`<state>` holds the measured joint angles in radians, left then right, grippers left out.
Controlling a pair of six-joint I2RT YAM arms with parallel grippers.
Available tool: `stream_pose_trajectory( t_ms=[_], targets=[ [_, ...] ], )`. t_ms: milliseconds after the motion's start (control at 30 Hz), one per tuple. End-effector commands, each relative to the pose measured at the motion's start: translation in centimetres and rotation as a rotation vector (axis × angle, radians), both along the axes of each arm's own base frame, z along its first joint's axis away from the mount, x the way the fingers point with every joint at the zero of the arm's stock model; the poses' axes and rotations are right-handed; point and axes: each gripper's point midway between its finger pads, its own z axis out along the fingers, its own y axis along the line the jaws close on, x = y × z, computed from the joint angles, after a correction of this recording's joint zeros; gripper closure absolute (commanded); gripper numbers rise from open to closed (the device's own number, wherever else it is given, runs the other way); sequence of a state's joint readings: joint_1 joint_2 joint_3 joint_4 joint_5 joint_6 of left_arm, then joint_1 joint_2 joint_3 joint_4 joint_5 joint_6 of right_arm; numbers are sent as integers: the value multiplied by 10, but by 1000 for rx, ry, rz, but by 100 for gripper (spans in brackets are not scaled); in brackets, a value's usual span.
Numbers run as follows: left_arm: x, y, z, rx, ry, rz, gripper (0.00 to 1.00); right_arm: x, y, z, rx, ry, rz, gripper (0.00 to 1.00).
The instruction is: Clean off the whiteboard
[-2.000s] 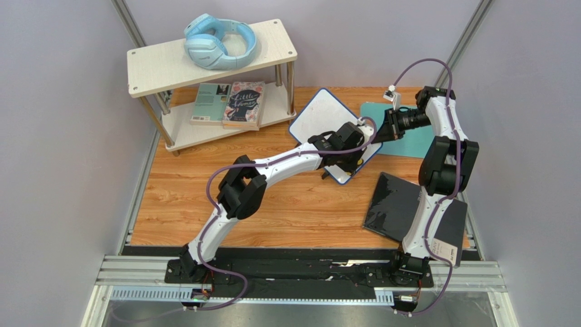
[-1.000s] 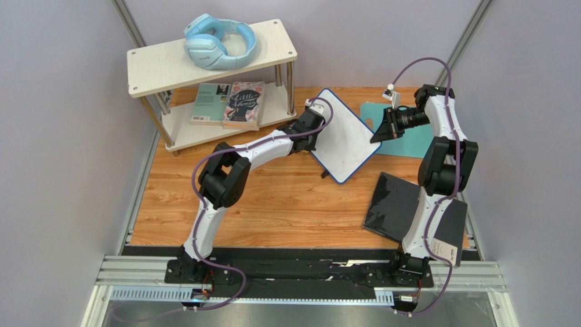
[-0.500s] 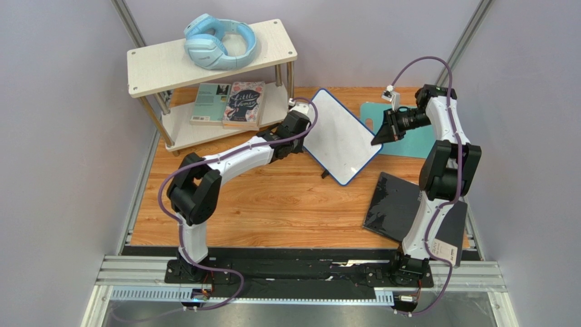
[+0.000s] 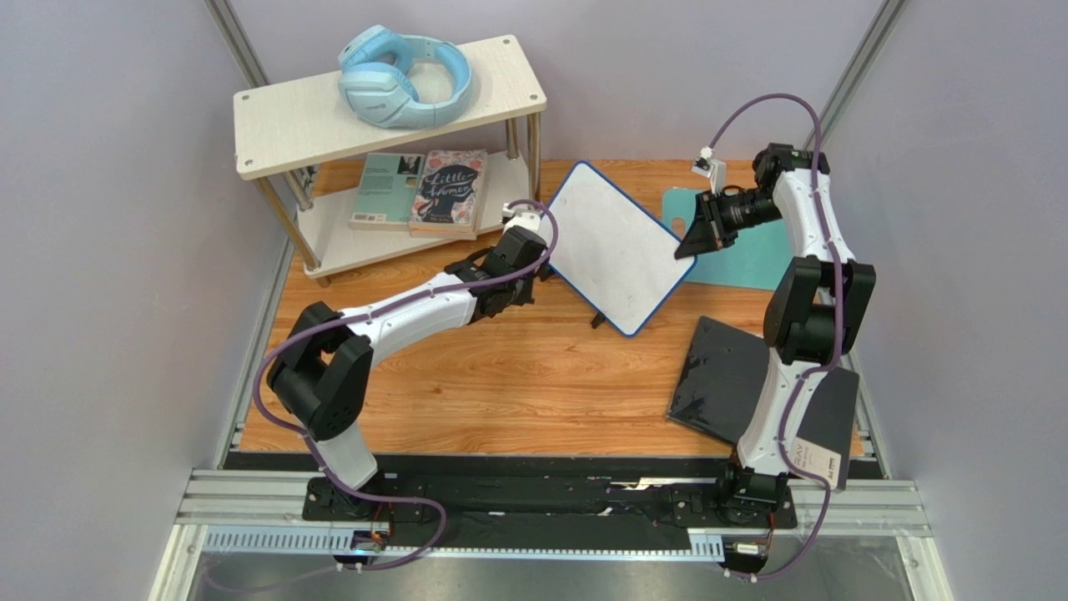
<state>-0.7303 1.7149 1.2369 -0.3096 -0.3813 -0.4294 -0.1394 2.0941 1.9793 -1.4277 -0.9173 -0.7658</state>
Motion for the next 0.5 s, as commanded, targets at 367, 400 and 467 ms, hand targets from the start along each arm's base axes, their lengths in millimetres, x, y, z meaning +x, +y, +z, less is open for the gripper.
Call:
stream_pose_trajectory(
  t_ms=[367, 400, 467],
  targets=[
    [-32, -4, 0, -112, 64, -38, 100, -35, -1, 2, -45, 230, -5, 100],
    [-34, -3, -2, -107, 73, -39, 100, -36, -1, 1, -51, 233, -2, 99],
    [-36, -1, -6, -100, 83, -41, 100, -37, -1, -6, -85, 245, 12, 96]
  ],
)
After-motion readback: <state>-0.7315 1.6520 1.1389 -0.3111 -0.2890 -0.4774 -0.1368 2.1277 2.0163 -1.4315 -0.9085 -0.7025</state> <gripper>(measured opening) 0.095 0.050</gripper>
